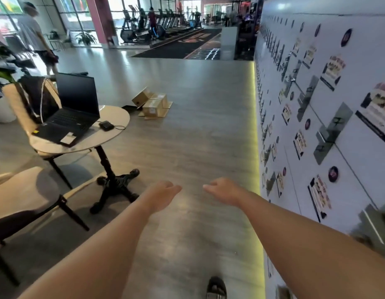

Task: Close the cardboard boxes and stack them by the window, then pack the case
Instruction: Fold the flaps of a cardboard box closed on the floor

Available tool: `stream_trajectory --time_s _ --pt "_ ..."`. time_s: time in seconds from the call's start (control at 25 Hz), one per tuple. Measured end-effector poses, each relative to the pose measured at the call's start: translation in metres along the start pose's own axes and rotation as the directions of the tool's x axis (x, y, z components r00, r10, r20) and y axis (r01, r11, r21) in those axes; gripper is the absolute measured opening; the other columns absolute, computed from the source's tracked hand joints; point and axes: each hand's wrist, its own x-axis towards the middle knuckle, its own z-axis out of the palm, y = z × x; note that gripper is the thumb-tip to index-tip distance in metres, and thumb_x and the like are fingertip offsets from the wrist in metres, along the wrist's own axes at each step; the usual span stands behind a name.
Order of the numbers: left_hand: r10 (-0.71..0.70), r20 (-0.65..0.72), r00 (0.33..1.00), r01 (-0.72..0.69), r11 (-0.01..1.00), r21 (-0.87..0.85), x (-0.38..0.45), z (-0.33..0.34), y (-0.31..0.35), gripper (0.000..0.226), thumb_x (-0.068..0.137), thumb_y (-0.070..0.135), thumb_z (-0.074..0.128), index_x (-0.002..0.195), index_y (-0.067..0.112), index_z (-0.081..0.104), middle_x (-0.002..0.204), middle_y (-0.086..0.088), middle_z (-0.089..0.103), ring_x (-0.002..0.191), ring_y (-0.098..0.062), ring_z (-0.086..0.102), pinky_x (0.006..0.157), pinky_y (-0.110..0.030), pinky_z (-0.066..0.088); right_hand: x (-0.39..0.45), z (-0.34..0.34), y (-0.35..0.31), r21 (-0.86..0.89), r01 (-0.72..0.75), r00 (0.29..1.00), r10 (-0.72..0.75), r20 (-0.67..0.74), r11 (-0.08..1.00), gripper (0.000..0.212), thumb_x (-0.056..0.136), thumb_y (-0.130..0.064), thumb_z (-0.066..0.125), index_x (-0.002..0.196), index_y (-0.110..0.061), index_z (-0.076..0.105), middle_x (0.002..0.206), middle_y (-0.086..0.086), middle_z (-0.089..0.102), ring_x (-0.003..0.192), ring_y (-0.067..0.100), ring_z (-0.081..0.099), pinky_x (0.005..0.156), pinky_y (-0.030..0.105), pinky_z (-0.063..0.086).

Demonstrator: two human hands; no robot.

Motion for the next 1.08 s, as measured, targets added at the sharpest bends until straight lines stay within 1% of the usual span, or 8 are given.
stream_trajectory --time_s 0.16,0.36,0.44,0.56,0.72,0.84,0.92,1.08 --pt "0.005 0.030 1.000 -0.006 0.999 0.041 0.121 -0.037 0.026 0.045 0.082 0.065 0.046 0.089 0.025 0.065 0.091 0.005 0.066 0.085 -0.016 0.061 0.074 -0.031 0.044 0.125 -0.050 0.002 -0.006 0.042 0.999 -0.042 -0.019 0.999 0.053 0.100 -0.049 0.051 0.124 -0.004 0.067 0.127 0.013 0.066 0.120 0.028 0.060 0.093 0.030 0.044" --pt "0.009 -0.011 1.000 -0.009 1.000 0.027 0.252 -0.087 0.052 0.047 0.095 0.055 0.046 0.072 0.016 0.060 0.074 0.003 0.060 0.084 -0.026 0.060 0.070 -0.036 0.040 0.261 -0.116 -0.010 -0.024 0.072 0.997 -0.072 -0.025 0.997 0.040 0.101 -0.045 0.051 0.085 -0.010 0.061 0.091 0.007 0.058 0.090 0.020 0.056 0.076 0.030 0.039" --pt "0.019 0.002 1.000 -0.019 0.999 0.040 0.302 -0.105 0.058 0.049 0.099 0.049 0.047 0.079 0.009 0.065 0.084 -0.009 0.066 0.089 -0.028 0.062 0.078 -0.039 0.043 0.311 -0.137 -0.018 -0.050 0.074 0.997 -0.075 -0.020 0.996 0.043 0.101 -0.045 0.051 0.083 -0.008 0.061 0.090 0.010 0.060 0.087 0.023 0.056 0.072 0.031 0.038" --pt "0.016 -0.008 1.000 -0.016 0.999 0.050 0.398 -0.133 0.060 0.050 0.100 0.048 0.047 0.084 0.005 0.065 0.095 -0.016 0.069 0.094 -0.030 0.063 0.075 -0.037 0.041 0.407 -0.166 -0.033 -0.096 0.081 0.997 -0.082 -0.009 0.992 0.048 0.102 -0.047 0.049 0.092 -0.004 0.068 0.097 0.014 0.066 0.093 0.026 0.060 0.072 0.030 0.040" --pt "0.023 -0.028 0.999 -0.023 1.000 -0.001 0.530 -0.179 0.055 0.050 0.098 0.051 0.047 0.074 0.010 0.059 0.081 -0.008 0.063 0.088 -0.033 0.063 0.070 -0.036 0.041 0.538 -0.206 -0.061 -0.137 0.083 0.996 -0.086 -0.015 0.987 0.052 0.100 -0.053 0.046 0.110 -0.008 0.071 0.122 0.014 0.066 0.114 0.029 0.061 0.090 0.032 0.045" --pt "-0.019 -0.020 1.000 0.019 1.000 -0.004 0.631 -0.223 0.057 0.049 0.096 0.057 0.048 0.103 0.015 0.071 0.109 -0.007 0.069 0.107 -0.030 0.062 0.088 -0.037 0.045 0.635 -0.238 -0.085 -0.136 0.056 0.998 -0.057 -0.004 0.989 0.052 0.099 -0.056 0.047 0.108 -0.010 0.071 0.120 0.013 0.067 0.115 0.030 0.061 0.092 0.033 0.045" --pt "-0.047 -0.022 0.999 0.047 0.999 0.006 0.693 -0.249 0.062 0.058 0.094 0.061 0.046 0.126 0.018 0.067 0.127 -0.008 0.065 0.118 -0.029 0.058 0.093 -0.038 0.044 0.696 -0.258 -0.096 -0.117 0.047 0.999 -0.048 -0.003 0.992 0.049 0.097 -0.058 0.048 0.099 -0.014 0.069 0.110 0.010 0.068 0.107 0.029 0.062 0.089 0.033 0.047" --pt "-0.065 0.016 0.998 0.065 0.998 -0.003 0.809 -0.281 0.074 0.065 0.093 0.063 0.045 0.137 0.019 0.059 0.139 -0.008 0.058 0.127 -0.028 0.053 0.096 -0.038 0.042 0.806 -0.298 -0.105 -0.123 0.023 1.000 -0.021 0.019 0.992 0.049 0.095 -0.062 0.047 0.100 -0.019 0.069 0.110 0.004 0.068 0.107 0.026 0.062 0.094 0.035 0.048"
